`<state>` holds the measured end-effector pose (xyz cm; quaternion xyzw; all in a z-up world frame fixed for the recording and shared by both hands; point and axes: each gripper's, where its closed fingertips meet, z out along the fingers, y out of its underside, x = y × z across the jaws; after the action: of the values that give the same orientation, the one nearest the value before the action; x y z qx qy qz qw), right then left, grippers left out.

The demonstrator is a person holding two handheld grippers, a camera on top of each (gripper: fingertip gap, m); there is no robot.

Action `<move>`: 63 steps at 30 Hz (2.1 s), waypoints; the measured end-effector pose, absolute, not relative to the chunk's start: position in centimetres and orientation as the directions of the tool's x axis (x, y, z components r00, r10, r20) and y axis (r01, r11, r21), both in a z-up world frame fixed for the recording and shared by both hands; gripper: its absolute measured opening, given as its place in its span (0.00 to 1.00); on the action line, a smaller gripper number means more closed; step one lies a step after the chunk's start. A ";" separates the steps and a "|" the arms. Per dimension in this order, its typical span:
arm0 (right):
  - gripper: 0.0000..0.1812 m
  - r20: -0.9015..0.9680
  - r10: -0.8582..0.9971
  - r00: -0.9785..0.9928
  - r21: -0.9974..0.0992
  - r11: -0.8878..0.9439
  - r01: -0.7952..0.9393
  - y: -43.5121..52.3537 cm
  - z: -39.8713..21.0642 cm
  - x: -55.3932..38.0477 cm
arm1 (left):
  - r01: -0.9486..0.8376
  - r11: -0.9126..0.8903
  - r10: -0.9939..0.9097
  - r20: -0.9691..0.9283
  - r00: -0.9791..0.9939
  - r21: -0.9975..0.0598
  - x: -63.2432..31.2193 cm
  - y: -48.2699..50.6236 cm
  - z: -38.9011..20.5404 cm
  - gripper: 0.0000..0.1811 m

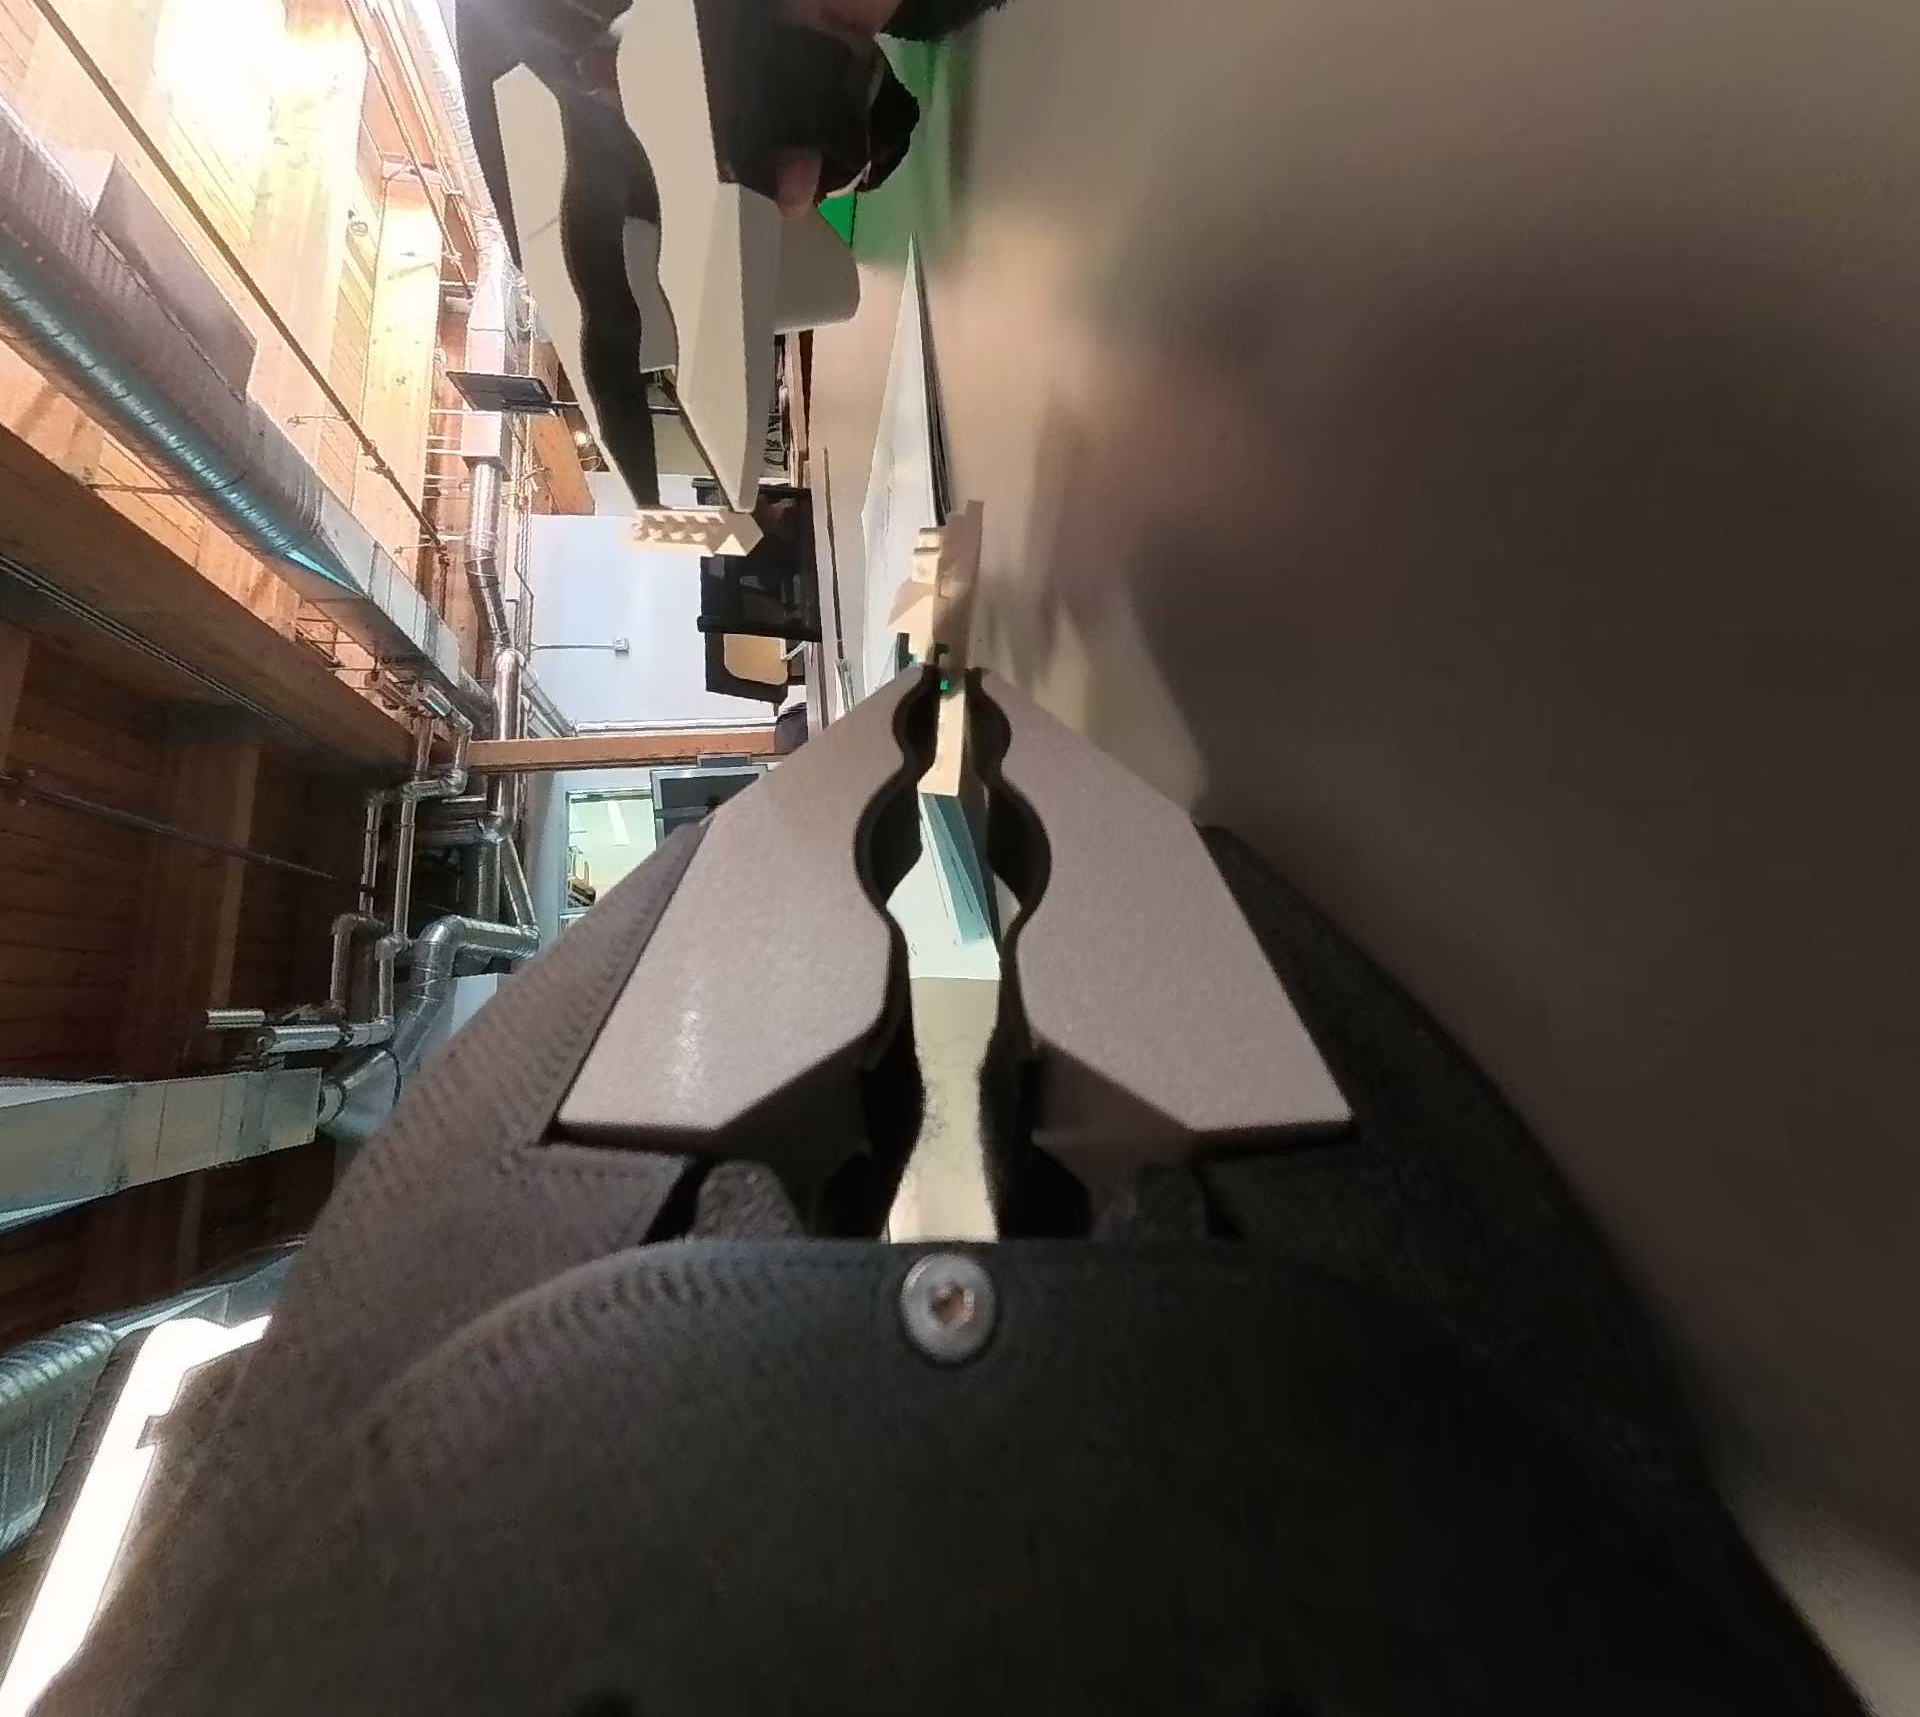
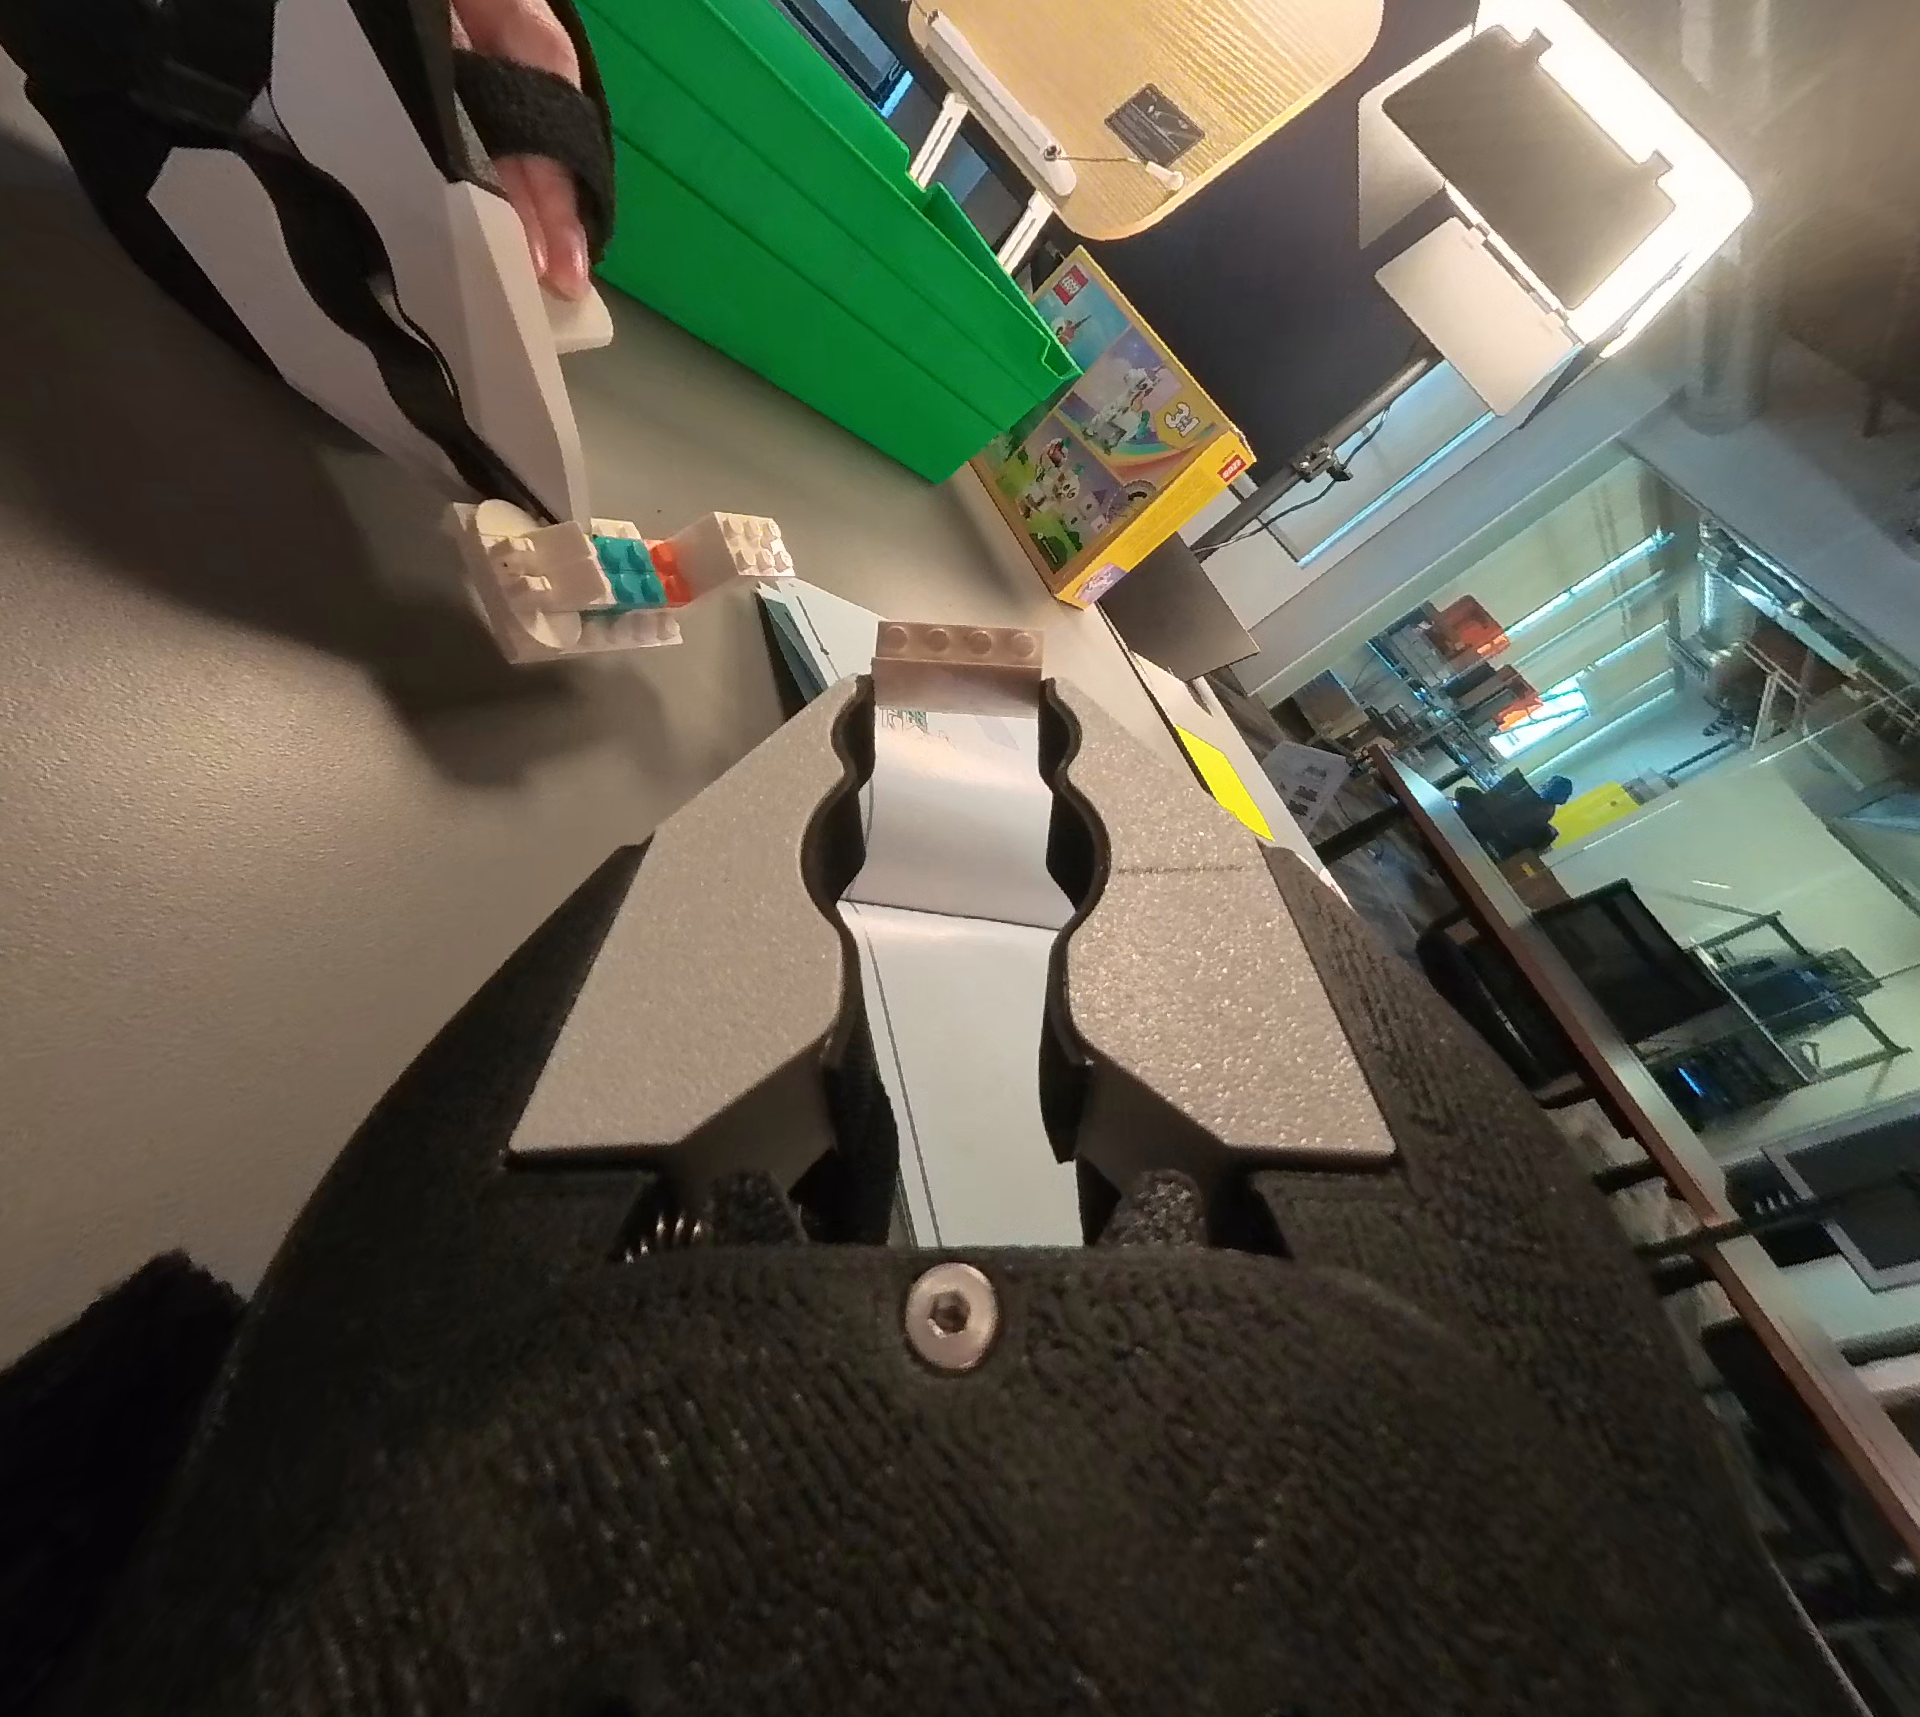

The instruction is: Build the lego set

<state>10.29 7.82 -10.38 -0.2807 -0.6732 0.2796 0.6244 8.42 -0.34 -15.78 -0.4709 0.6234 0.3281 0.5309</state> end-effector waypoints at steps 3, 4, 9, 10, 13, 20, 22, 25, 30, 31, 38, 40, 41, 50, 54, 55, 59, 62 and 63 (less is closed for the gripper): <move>0.17 0.685 0.726 -0.064 -0.726 0.687 0.029 7.8 -10.4 10.3 | -0.935 0.343 -0.240 -0.971 0.008 -0.092 8.0 0.1 -15.7 0.02; 0.17 0.685 0.726 -0.066 -0.726 0.687 0.030 7.8 -10.4 10.3 | -0.935 0.343 -0.240 -0.971 0.008 -0.092 7.9 0.3 -15.7 0.02; 0.17 0.687 0.724 -0.067 -0.724 0.690 0.031 7.8 -10.5 10.3 | -0.934 0.345 -0.239 -0.971 0.007 -0.092 7.3 1.0 -15.6 0.02; 0.17 0.687 0.724 -0.068 -0.723 0.690 0.031 7.8 -10.5 10.3 | -0.934 0.346 -0.239 -0.971 0.007 -0.092 7.2 1.1 -15.5 0.02; 0.17 0.687 0.723 -0.069 -0.723 0.690 0.032 7.7 -10.5 10.3 | -0.933 0.346 -0.240 -0.971 0.008 -0.093 7.2 1.2 -15.5 0.02; 0.17 0.688 0.722 -0.076 -0.722 0.691 0.035 7.7 -10.7 10.2 | -0.934 0.345 -0.242 -0.970 0.008 -0.094 7.6 0.8 -15.7 0.02; 0.17 0.690 0.720 -0.078 -0.720 0.693 0.036 7.7 -10.7 10.2 | -0.934 0.344 -0.243 -0.970 0.008 -0.094 7.9 0.5 -15.8 0.02; 0.17 0.692 0.717 -0.079 -0.717 0.696 0.036 7.6 -10.7 10.2 | -0.935 0.343 -0.243 -0.970 0.008 -0.094 8.3 0.0 -15.8 0.02; 0.17 0.693 0.716 -0.079 -0.716 0.697 0.035 7.6 -10.7 10.2 | -0.935 0.341 -0.245 -0.970 0.008 -0.094 8.9 -0.8 -16.1 0.02; 0.17 0.693 0.717 -0.079 -0.717 0.697 0.035 7.6 -10.7 10.2 | -0.935 0.341 -0.245 -0.969 0.008 -0.094 9.0 -0.9 -16.2 0.02; 0.17 0.694 0.716 -0.078 -0.716 0.697 0.033 7.6 -10.7 10.2 | -0.936 0.339 -0.247 -0.969 0.009 -0.095 9.3 -1.2 -16.2 0.02; 0.17 0.694 0.716 -0.077 -0.716 0.697 0.032 7.6 -10.7 10.2 | -0.936 0.340 -0.248 -0.969 0.009 -0.096 9.4 -1.2 -16.3 0.02; 0.17 0.694 0.716 -0.077 -0.716 0.698 0.031 7.6 -10.7 10.2 | -0.936 0.340 -0.248 -0.969 0.009 -0.096 9.4 -1.2 -16.3 0.02; 0.17 0.703 0.706 -0.089 -0.706 0.707 0.033 7.4 -10.9 10.2 | -0.935 0.340 -0.251 -0.968 0.011 -0.099 9.4 -1.3 -16.3 0.02; 0.17 0.704 0.705 -0.090 -0.705 0.708 0.033 7.3 -10.9 10.2 | -0.935 0.340 -0.251 -0.968 0.010 -0.098 9.4 -1.3 -16.3 0.02; 0.17 0.703 0.705 -0.090 -0.706 0.708 0.033 7.3 -10.9 10.2 | -0.935 0.339 -0.252 -0.968 0.011 -0.099 9.4 -1.3 -16.3 0.02; 0.17 0.704 0.704 -0.093 -0.705 0.709 0.034 7.3 -11.0 10.2 | -0.936 0.339 -0.251 -0.968 0.010 -0.098 9.4 -1.3 -16.3 0.02; 0.17 0.705 0.704 -0.093 -0.704 0.709 0.033 7.3 -11.0 10.2 | -0.935 0.340 -0.250 -0.968 0.010 -0.097 9.4 -1.3 -16.3 0.02; 0.17 0.705 0.703 -0.094 -0.704 0.710 0.033 7.3 -11.0 10.2 | -0.936 0.340 -0.250 -0.968 0.010 -0.097 9.4 -1.3 -16.3 0.02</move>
<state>10.19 7.28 -10.97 -0.2676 -0.6880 0.2713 0.6177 9.40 -1.33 -16.29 -0.4747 0.6246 0.3239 0.5288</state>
